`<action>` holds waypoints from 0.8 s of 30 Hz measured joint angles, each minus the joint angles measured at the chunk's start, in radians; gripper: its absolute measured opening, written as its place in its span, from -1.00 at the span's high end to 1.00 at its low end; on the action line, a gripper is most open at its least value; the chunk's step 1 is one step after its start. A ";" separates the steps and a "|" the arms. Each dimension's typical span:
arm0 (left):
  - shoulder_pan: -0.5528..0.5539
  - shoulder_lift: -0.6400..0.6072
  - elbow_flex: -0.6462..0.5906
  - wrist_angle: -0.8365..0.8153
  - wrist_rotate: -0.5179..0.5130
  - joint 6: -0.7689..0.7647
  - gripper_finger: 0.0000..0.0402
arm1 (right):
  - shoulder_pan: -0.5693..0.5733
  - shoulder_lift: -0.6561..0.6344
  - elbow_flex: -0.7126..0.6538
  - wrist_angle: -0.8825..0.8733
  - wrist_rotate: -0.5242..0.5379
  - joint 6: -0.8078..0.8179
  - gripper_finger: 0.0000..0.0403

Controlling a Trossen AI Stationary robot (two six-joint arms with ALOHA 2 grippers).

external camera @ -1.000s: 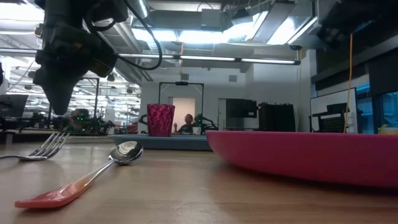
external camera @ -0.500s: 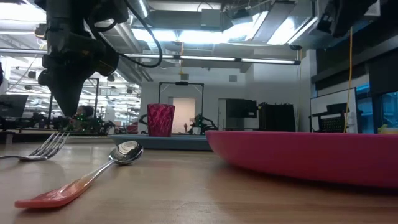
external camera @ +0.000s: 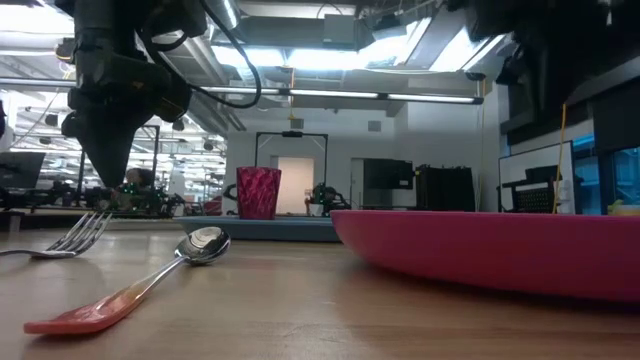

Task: Pick and place plate/cup/fork/spoon on tray
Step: Put the pink plate on the blue tray

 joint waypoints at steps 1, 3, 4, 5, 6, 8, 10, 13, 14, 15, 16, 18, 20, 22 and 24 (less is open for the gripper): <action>0.000 0.000 0.000 0.000 -0.001 0.000 0.79 | -0.004 0.014 0.000 0.000 0.027 -0.006 0.53; 0.000 0.000 0.000 0.000 -0.006 0.000 0.79 | -0.013 0.035 0.000 0.000 0.086 0.001 0.44; 0.000 0.000 0.000 0.000 -0.009 0.000 0.79 | -0.018 0.045 0.000 0.001 0.113 0.000 0.41; 0.000 0.000 0.000 0.000 -0.012 0.000 0.79 | -0.023 0.054 0.000 0.004 0.138 -0.001 0.39; 0.000 0.000 0.000 0.000 -0.016 0.000 0.79 | -0.026 0.062 0.000 0.008 0.158 0.000 0.38; 0.000 0.000 0.000 0.000 -0.018 0.000 0.79 | -0.027 0.078 0.000 0.021 0.194 0.005 0.37; 0.000 0.000 0.000 0.000 -0.018 0.000 0.79 | -0.027 0.091 0.000 0.027 0.200 0.020 0.38; 0.000 0.000 0.000 0.000 -0.018 0.001 0.79 | -0.033 0.104 -0.001 0.027 0.195 0.023 0.38; 0.000 0.000 0.000 0.000 -0.018 0.000 0.79 | -0.036 0.106 -0.004 0.030 0.195 0.023 0.38; 0.000 0.000 0.000 0.000 -0.018 0.000 0.79 | -0.041 0.106 -0.015 0.045 0.196 0.022 0.38; 0.000 0.000 0.000 0.000 -0.019 0.000 0.79 | -0.046 0.104 -0.032 0.068 0.193 0.019 0.38; 0.000 0.000 0.000 0.000 -0.022 0.000 0.79 | -0.063 0.099 -0.071 0.125 0.170 0.002 0.38; 0.000 0.000 0.000 0.000 -0.025 0.001 0.79 | -0.087 0.098 -0.108 0.181 0.122 -0.009 0.38; 0.000 0.000 0.000 0.000 -0.025 0.000 0.79 | -0.114 0.098 -0.144 0.230 0.083 -0.036 0.38; 0.000 0.000 0.000 0.000 -0.025 0.001 0.79 | -0.139 0.098 -0.175 0.298 0.051 -0.068 0.38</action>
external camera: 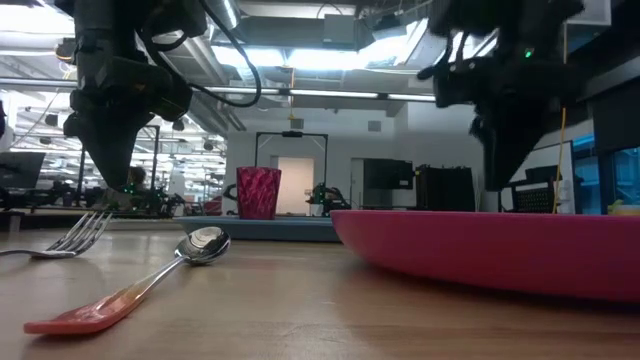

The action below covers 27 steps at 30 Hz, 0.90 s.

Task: Pick and place plate/cup/fork/spoon on tray
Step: Put the pink plate on the blue tray

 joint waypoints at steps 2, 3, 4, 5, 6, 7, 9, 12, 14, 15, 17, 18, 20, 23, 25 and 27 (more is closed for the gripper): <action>0.000 0.000 0.000 0.000 0.000 0.000 0.79 | -0.025 0.000 -0.026 0.053 -0.042 -0.031 0.38; 0.000 0.000 0.000 0.000 0.000 0.000 0.79 | -0.037 0.000 -0.038 0.074 -0.064 -0.039 0.38; 0.000 0.000 0.000 0.000 0.001 0.000 0.79 | -0.047 0.000 -0.049 0.094 -0.081 -0.044 0.38; 0.000 0.000 0.000 0.000 0.002 0.000 0.79 | -0.057 0.000 -0.058 0.110 -0.092 -0.046 0.38; 0.000 0.000 0.000 0.000 0.006 0.000 0.79 | -0.064 0.000 -0.069 0.122 -0.101 -0.043 0.38; 0.000 0.000 0.000 0.000 0.008 0.000 0.79 | -0.068 0.000 -0.078 0.131 -0.102 -0.041 0.38; 0.000 0.000 0.000 0.000 0.008 0.000 0.79 | -0.071 0.000 -0.097 0.157 -0.102 -0.040 0.38; 0.000 0.000 0.000 0.000 0.008 0.000 0.79 | -0.071 0.000 -0.118 0.195 -0.103 -0.037 0.38; 0.000 0.000 0.000 0.000 0.009 0.000 0.79 | -0.071 0.000 -0.134 0.212 -0.103 -0.035 0.38; 0.000 0.000 0.000 0.000 0.009 0.000 0.79 | -0.071 0.000 -0.145 0.223 -0.103 -0.035 0.38; 0.000 0.000 0.000 0.000 0.008 0.000 0.79 | -0.071 0.000 -0.169 0.244 -0.103 -0.034 0.38; 0.000 0.000 0.000 0.000 0.007 0.000 0.79 | -0.071 0.000 -0.178 0.252 -0.103 -0.033 0.38; 0.000 0.000 0.000 0.000 0.007 0.000 0.79 | -0.071 0.000 -0.190 0.277 -0.103 -0.029 0.38; 0.000 0.000 0.000 0.000 0.007 0.000 0.79 | -0.071 0.000 -0.192 0.283 -0.104 -0.012 0.39; 0.000 0.000 0.000 0.000 0.004 0.000 0.79 | -0.071 0.000 -0.192 0.282 -0.104 -0.009 0.42; 0.000 0.000 0.000 0.000 -0.003 0.000 0.79 | -0.070 0.000 -0.192 0.281 -0.104 -0.009 0.46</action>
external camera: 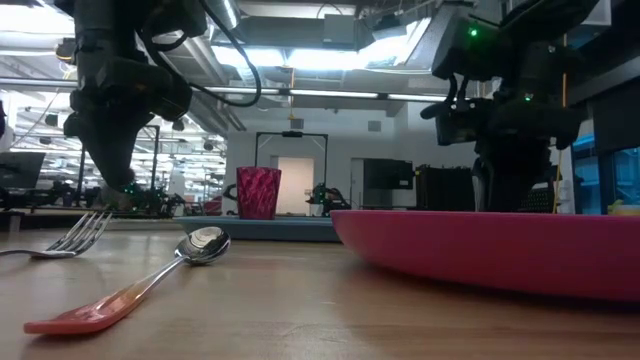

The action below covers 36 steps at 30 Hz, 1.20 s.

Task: Pick and place plate/cup/fork/spoon on tray
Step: Put the pink plate on the blue tray

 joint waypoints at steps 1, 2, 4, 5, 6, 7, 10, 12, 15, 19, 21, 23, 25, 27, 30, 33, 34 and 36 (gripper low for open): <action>0.000 0.000 0.000 0.000 -0.005 0.000 0.79 | 0.001 0.000 0.000 0.000 0.000 0.001 0.49; 0.000 0.000 0.000 0.000 -0.012 0.000 0.79 | 0.003 0.000 0.000 0.000 0.000 0.003 0.51; 0.000 0.000 0.000 0.000 -0.023 0.000 0.79 | 0.008 0.000 0.000 0.000 0.001 0.003 0.54; 0.000 0.000 0.000 0.000 -0.024 0.000 0.79 | 0.011 0.000 0.000 0.001 0.001 0.004 0.56; 0.000 0.000 0.000 0.000 -0.024 0.000 0.79 | 0.015 0.000 0.000 0.003 0.001 0.006 0.56; 0.000 0.000 0.000 0.000 -0.024 0.000 0.79 | 0.017 0.000 0.000 0.005 0.001 0.014 0.57; 0.000 0.000 0.000 0.000 -0.024 0.000 0.79 | 0.021 0.000 0.000 0.019 0.001 0.019 0.57; 0.000 0.000 0.000 0.000 -0.024 0.000 0.79 | 0.022 0.000 0.000 0.045 0.017 -0.001 0.57; 0.000 0.000 0.000 0.000 -0.034 0.000 0.79 | 0.022 0.001 0.000 0.095 0.034 -0.024 0.57; 0.000 0.000 0.000 0.000 -0.047 0.000 0.79 | 0.022 0.001 0.000 0.122 0.035 -0.030 0.61; 0.000 0.000 0.000 0.000 -0.047 0.000 0.79 | 0.022 0.001 0.000 0.114 0.031 -0.029 0.67; 0.000 0.000 0.000 0.000 -0.051 0.004 0.79 | 0.022 0.001 0.000 0.104 0.028 -0.026 0.77; 0.000 0.000 0.000 0.000 -0.063 0.020 0.79 | 0.022 0.001 0.000 0.096 0.027 -0.026 0.89; 0.000 0.000 0.000 0.000 -0.074 0.026 0.79 | 0.022 0.001 0.000 0.096 0.027 -0.027 0.96; 0.000 0.000 0.000 0.000 -0.076 0.026 0.79 | 0.022 0.001 0.000 0.096 0.027 -0.027 0.97; 0.000 0.000 0.000 0.000 -0.076 0.026 0.79 | 0.022 0.001 0.000 0.097 0.028 -0.028 0.98; 0.000 0.000 0.000 0.000 -0.076 0.026 0.79 | 0.022 0.001 0.000 0.101 0.028 -0.029 0.98; 0.000 0.000 0.000 0.000 -0.076 0.026 0.79 | 0.022 0.001 0.009 0.098 0.028 -0.034 0.99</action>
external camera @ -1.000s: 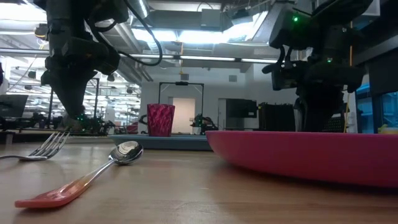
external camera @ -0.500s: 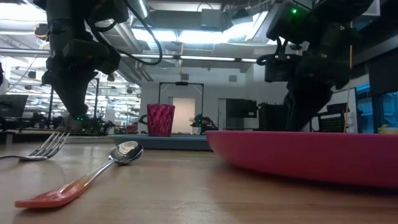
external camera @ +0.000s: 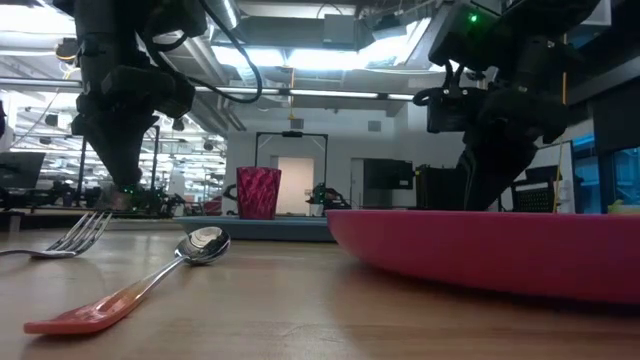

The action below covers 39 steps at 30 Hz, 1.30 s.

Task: Pick and place plate/cup/fork/spoon on tray
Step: Put the pink plate on the blue tray

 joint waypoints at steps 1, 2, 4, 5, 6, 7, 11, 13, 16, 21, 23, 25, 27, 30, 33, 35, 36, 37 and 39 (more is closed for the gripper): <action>0.000 0.000 0.000 0.000 0.000 0.000 0.79 | 0.000 0.000 0.008 -0.001 0.000 -0.008 0.99; 0.000 0.000 0.000 0.000 0.000 0.000 0.79 | 0.000 0.000 0.019 -0.001 0.000 -0.018 0.99; 0.000 0.000 0.000 0.000 0.000 0.000 0.79 | 0.000 0.000 0.050 -0.011 0.000 -0.027 0.99; 0.000 0.000 0.000 0.000 0.000 0.000 0.79 | 0.000 0.000 0.069 -0.027 0.000 -0.041 0.99; 0.000 0.000 0.000 0.000 0.000 0.001 0.79 | 0.000 0.000 0.091 -0.051 0.004 -0.053 0.99; 0.000 0.000 0.000 0.000 0.000 0.001 0.79 | 0.000 0.000 0.114 -0.076 0.013 -0.071 0.99; 0.000 0.000 0.000 0.000 -0.001 0.002 0.79 | 0.000 0.000 0.192 -0.173 0.107 -0.133 0.99; 0.000 0.000 0.000 0.000 -0.002 0.002 0.79 | -0.007 0.000 0.221 -0.208 0.153 -0.171 1.00; 0.000 0.000 0.000 0.000 -0.009 0.002 0.79 | -0.030 -0.001 0.245 -0.233 0.200 -0.218 1.00; 0.000 0.000 0.000 0.000 -0.019 0.002 0.79 | -0.090 -0.001 0.263 -0.234 0.193 -0.284 1.00; 0.000 0.000 0.000 0.000 -0.019 0.002 0.79 | -0.118 -0.001 0.275 -0.240 0.185 -0.315 1.00; 0.000 0.000 0.000 0.000 -0.019 0.002 0.79 | -0.151 -0.001 0.291 -0.245 0.184 -0.356 1.00; 0.000 0.000 0.000 0.000 -0.019 0.002 0.79 | -0.188 -0.001 0.308 -0.245 0.169 -0.393 1.00; 0.000 0.000 0.000 0.000 -0.019 0.002 0.79 | -0.262 -0.001 0.339 -0.246 0.024 -0.462 1.00; 0.000 0.000 0.000 0.000 -0.019 0.002 0.79 | -0.347 -0.001 0.382 -0.261 -0.122 -0.495 1.00; 0.000 0.000 0.000 0.000 -0.019 0.003 0.79 | -0.403 -0.001 0.421 -0.284 -0.172 -0.515 1.00; 0.000 0.000 0.000 0.000 -0.020 0.007 0.79 | -0.426 -0.002 0.438 -0.293 -0.176 -0.520 1.00; 0.000 0.000 0.000 0.000 -0.020 0.017 0.79 | -0.450 -0.002 0.451 -0.301 -0.174 -0.525 1.00; 0.000 0.000 0.000 0.000 -0.020 0.030 0.79 | -0.495 -0.002 0.469 -0.313 -0.175 -0.547 1.00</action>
